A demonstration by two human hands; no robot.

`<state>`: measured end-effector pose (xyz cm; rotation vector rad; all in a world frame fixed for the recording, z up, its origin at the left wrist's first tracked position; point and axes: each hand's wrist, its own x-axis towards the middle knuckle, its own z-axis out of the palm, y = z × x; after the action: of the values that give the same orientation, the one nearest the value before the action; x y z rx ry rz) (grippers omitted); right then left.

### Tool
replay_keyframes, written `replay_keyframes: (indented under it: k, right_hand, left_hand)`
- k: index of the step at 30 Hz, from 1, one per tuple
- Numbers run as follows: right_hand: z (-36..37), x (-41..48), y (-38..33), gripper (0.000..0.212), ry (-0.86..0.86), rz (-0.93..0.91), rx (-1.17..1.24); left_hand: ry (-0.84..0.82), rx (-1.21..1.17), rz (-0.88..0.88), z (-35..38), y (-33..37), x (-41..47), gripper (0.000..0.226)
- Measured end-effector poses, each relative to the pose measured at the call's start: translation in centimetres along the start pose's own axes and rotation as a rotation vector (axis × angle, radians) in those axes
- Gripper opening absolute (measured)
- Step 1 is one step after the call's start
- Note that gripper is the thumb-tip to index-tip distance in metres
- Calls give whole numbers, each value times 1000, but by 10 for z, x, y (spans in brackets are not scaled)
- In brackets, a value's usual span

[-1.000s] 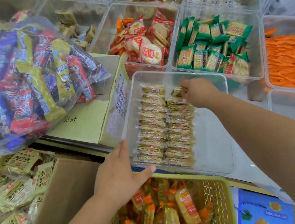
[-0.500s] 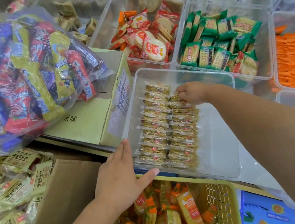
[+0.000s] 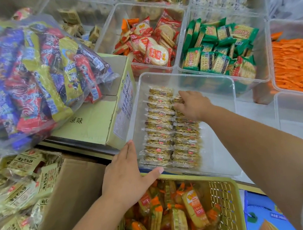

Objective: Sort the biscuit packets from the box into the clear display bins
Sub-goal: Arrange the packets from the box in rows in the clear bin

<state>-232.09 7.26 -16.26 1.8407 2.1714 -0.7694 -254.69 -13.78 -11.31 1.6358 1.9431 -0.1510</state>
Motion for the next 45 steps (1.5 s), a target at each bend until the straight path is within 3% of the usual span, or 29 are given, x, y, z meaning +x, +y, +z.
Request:
replay_keyframes:
  k: [7,11,14,18,22,26,28,31,34,38,42,45]
  right_hand:
    - [4,-87,-50,62,186,-167,46]
    - [20,-154,-117,51,214,-364,208]
    - [39,-196,-180,46,182,-514,265]
    - [71,-236,-269,48,104,-671,244]
    - [108,-259,-345,50,66,-782,113]
    - [144,-265,-376,54,61,-686,-219]
    - [152,-267,-379,58,70,-619,-322]
    - [158,-267,-379,47,129,-572,-322]
    - [161,-267,-378,37,171,-538,-325]
    - [164,-268,-380,41,168,-489,-346]
    - [164,-267,-381,42,170,-477,-352]
    - [164,-267,-383,45,168,-460,-362]
  left_hand:
    - [133,-172,166,-11,-20,-53,96]
    - [342,-325,229,-29,-58,-106,75]
    - [540,-350,192,-42,-103,-140,55]
    - [634,-368,30,-54,-187,-165,38]
    - [522,-428,-236,-62,-286,-172,51]
    - [329,-238,-360,-72,-385,-150,68]
    - [153,-101,-400,-76,-422,-129,78]
    - [-135,80,-403,-77,-453,-99,88]
    - [-284,179,-339,-75,-458,-79,94]
    - [-371,277,-250,-77,-454,-67,83]
    - [-360,189,-285,-75,-460,-65,97]
    - [-369,173,-311,-72,-464,-64,92]
